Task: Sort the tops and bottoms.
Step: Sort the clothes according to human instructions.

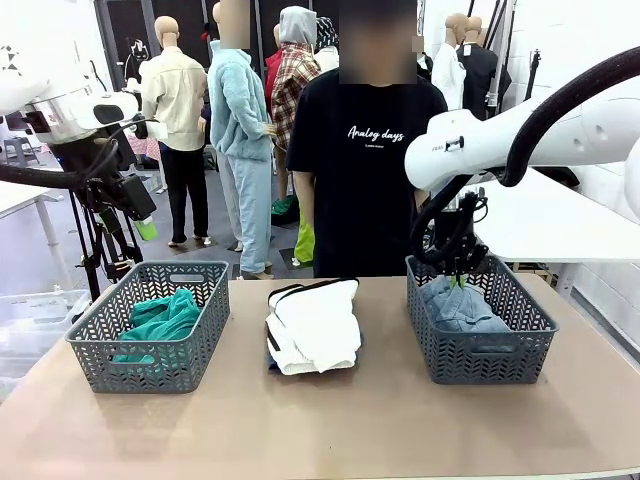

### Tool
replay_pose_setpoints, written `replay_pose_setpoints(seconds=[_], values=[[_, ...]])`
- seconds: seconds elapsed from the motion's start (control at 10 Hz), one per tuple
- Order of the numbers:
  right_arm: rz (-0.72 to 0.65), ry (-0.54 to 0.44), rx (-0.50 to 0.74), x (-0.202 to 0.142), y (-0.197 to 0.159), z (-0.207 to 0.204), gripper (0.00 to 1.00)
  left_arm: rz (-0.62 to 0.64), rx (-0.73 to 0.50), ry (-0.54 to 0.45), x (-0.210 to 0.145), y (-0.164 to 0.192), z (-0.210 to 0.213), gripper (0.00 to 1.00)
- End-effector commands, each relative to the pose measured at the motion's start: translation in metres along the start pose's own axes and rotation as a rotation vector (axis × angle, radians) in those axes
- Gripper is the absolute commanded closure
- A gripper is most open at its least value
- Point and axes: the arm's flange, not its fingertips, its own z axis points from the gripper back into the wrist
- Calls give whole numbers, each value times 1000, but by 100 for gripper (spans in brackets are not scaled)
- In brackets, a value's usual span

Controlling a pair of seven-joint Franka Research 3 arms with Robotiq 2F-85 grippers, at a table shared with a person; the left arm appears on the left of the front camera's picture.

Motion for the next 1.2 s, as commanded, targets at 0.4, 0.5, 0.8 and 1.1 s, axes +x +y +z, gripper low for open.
replay_pose_setpoints(seconds=[0.4,0.5,0.8,1.1], values=[[-2,-14,1,-24,-19,18,0,-14,-25,-5,-2,1,1,0],[-4,-20,0,-25,-19,21,0,-14,-25,-5,-2,1,1,0],[-39,80,-2,-14,-12,25,0,-14,-25,-5,-2,1,1,0],[-16,-10,1,-21,-15,23,0,-14,-25,-5,-2,1,1,0]])
